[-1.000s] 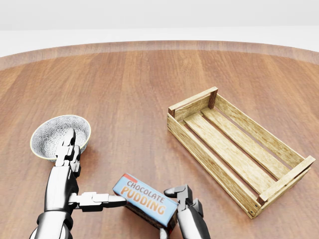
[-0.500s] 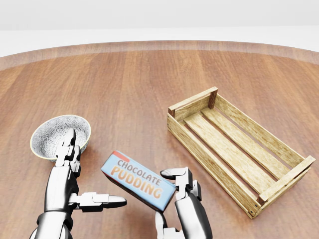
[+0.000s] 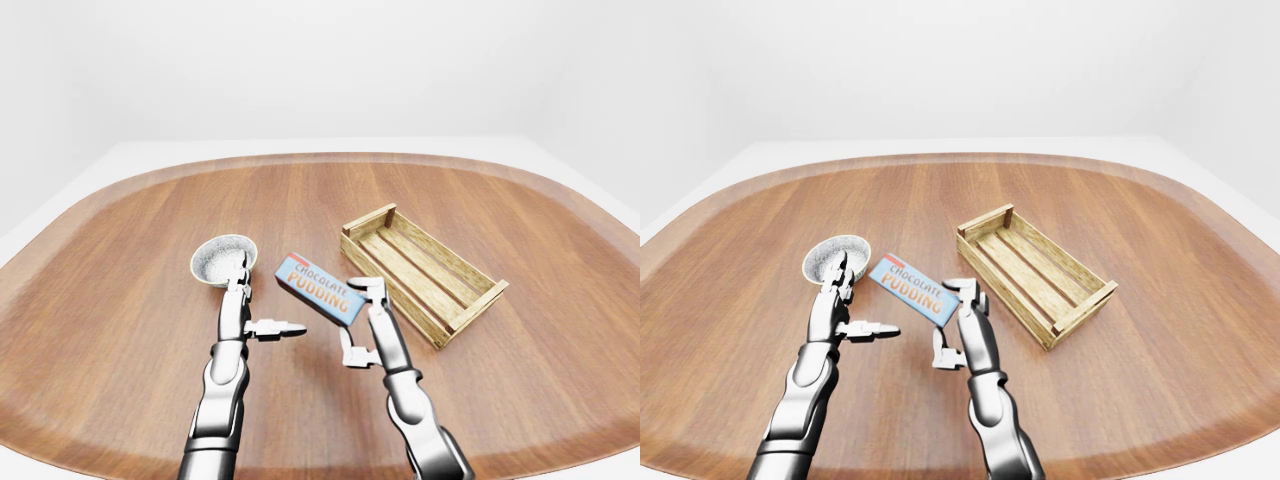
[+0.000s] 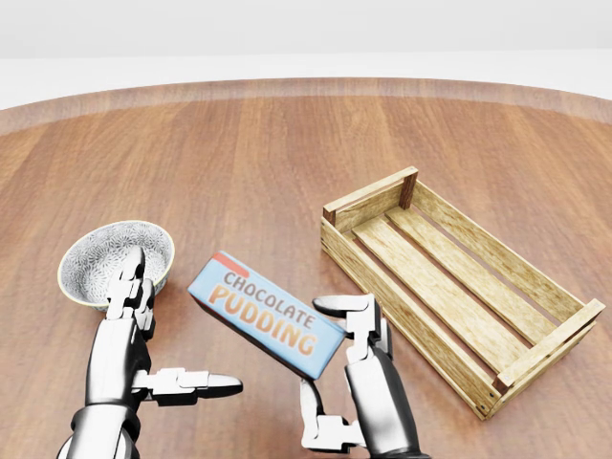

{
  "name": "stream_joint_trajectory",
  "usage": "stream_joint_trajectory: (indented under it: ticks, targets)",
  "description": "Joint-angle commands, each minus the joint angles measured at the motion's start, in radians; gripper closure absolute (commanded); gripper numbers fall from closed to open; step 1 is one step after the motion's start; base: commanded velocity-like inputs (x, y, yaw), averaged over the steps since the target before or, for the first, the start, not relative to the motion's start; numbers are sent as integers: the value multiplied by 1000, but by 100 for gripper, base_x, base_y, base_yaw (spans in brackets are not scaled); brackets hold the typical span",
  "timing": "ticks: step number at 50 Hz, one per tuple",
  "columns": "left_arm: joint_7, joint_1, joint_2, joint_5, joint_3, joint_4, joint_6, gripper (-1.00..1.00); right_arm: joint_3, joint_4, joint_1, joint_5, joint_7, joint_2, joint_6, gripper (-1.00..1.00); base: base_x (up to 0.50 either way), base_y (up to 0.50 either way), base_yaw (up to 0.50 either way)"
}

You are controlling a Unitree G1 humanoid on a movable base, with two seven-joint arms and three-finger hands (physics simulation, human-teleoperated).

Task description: Pick up the chocolate pudding and put it in the tray.

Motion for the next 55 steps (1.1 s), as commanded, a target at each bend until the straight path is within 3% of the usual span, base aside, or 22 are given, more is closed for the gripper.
stream_joint_trajectory:
  ticks: [1, 4, 22, 36, 47, 55]
  targets:
    - [3, -6, 2, 7, 0, 6, 9, -100, -22, -103, -35, 83, 33, 10, 0, 100, 0, 0, 0]
    - [1, -2, 1, 7, -1, -10, 21, -100, -38, -95, -72, 86, 38, 18, 0, 100, 0, 0, 0]
    - [-3, -1, 2, 9, -1, -5, 12, -100, -153, 195, -314, 65, 8, 54, 0, 100, 0, 0, 0]
    - [-4, -3, 1, 10, -2, 1, 8, -100, -254, 630, -574, 69, -73, 15, 0, 100, 0, 0, 0]
    - [-4, -3, 1, 9, -1, -2, 14, -100, -282, 891, -790, 40, -140, -22, 0, 100, 0, 0, 0]
    - [-2, -10, 2, 6, 0, 7, 14, -100, -292, 915, -929, 40, -126, -32, 0, 100, 0, 0, 0]
